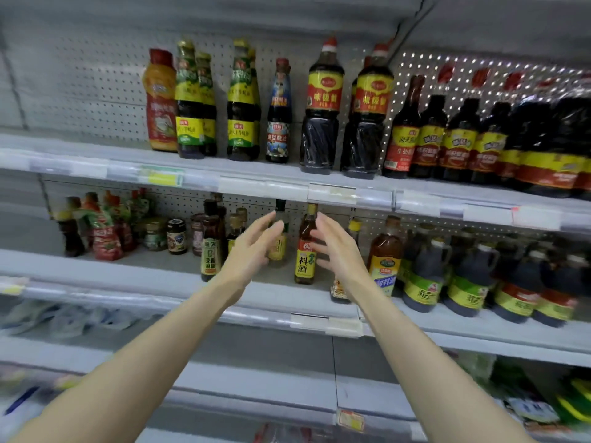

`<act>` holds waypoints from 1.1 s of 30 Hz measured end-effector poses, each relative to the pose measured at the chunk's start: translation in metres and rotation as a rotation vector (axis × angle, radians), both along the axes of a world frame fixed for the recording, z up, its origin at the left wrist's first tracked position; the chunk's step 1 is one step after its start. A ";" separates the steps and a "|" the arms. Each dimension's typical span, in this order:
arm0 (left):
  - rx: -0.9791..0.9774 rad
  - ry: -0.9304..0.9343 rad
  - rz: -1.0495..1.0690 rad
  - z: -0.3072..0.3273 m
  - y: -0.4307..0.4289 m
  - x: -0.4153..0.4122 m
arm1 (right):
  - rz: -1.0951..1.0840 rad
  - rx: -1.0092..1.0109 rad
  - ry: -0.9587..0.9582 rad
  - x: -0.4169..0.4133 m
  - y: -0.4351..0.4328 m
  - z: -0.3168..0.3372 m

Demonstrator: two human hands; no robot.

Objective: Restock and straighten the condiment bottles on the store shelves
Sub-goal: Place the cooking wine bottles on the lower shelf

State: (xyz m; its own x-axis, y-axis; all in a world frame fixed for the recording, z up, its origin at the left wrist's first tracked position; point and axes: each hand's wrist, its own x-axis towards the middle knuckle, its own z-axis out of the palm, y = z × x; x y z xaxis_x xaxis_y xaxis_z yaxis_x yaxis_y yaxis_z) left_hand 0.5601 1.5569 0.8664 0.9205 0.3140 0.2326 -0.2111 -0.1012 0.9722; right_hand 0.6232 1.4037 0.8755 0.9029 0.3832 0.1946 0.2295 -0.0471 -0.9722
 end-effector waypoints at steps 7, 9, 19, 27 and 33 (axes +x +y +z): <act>0.068 -0.099 0.045 0.050 0.012 -0.068 | 0.051 0.048 -0.087 -0.060 0.015 0.041; 0.108 -0.111 0.068 0.052 0.025 -0.087 | 0.075 0.051 -0.103 -0.074 0.026 0.047; 0.091 -0.108 0.187 0.026 0.126 -0.179 | 0.190 0.025 -0.142 -0.161 0.134 0.033; 0.091 0.028 0.187 -0.030 0.253 -0.255 | 0.177 -0.001 0.005 -0.220 0.254 -0.026; 0.035 0.182 0.172 -0.106 0.331 -0.269 | 0.144 -0.047 0.140 -0.239 0.324 -0.104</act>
State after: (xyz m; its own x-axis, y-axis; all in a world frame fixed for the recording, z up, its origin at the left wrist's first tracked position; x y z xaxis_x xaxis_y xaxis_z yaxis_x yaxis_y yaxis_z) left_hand 0.2914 1.8877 0.7602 0.8817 0.4647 0.0813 -0.0097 -0.1544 0.9880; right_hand 0.3843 1.7274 0.7719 0.8552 0.5159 0.0495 0.0996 -0.0700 -0.9926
